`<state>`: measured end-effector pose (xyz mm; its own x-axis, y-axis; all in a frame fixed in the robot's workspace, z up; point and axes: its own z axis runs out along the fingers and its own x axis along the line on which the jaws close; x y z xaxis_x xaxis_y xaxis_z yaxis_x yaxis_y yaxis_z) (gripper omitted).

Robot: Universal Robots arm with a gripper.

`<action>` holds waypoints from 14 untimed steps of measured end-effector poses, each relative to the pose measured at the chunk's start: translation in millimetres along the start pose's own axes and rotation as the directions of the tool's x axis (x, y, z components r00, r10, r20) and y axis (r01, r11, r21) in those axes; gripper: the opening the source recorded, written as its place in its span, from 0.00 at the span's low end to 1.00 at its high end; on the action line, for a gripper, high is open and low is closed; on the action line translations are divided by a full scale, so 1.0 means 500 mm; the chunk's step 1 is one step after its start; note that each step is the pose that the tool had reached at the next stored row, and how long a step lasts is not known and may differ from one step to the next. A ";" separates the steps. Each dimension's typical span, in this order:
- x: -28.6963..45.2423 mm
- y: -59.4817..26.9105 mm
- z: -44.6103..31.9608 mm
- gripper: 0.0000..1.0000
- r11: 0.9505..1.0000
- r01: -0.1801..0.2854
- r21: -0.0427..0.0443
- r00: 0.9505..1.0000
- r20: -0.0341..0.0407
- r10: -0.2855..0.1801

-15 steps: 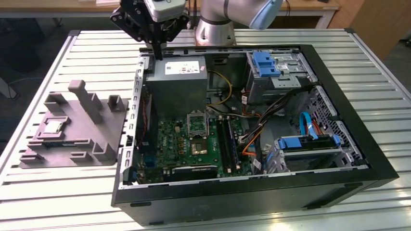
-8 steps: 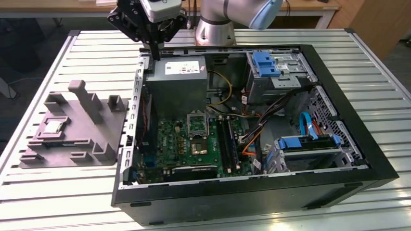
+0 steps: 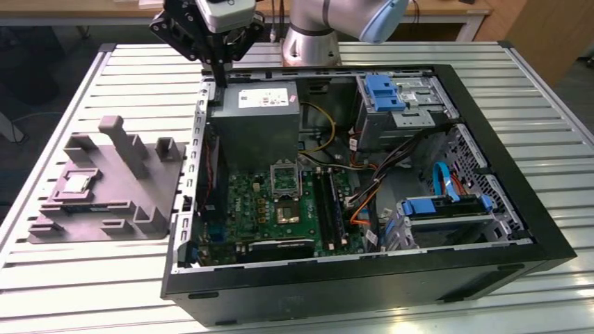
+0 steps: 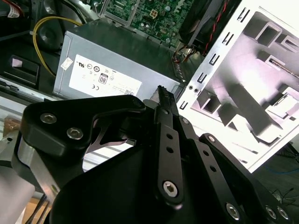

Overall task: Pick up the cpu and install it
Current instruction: 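Reach for the cpu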

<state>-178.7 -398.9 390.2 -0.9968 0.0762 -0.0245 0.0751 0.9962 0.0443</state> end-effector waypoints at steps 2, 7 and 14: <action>0.001 0.000 0.000 0.11 1.000 0.000 0.000 1.000 0.000 0.000; 0.004 0.000 0.000 0.11 1.000 0.000 0.000 1.000 0.000 0.000; 0.009 -0.001 0.000 0.11 1.000 0.000 0.000 1.000 0.000 0.000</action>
<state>-183.4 -398.9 390.0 -0.9968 0.0762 -0.0244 0.0750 0.9962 0.0443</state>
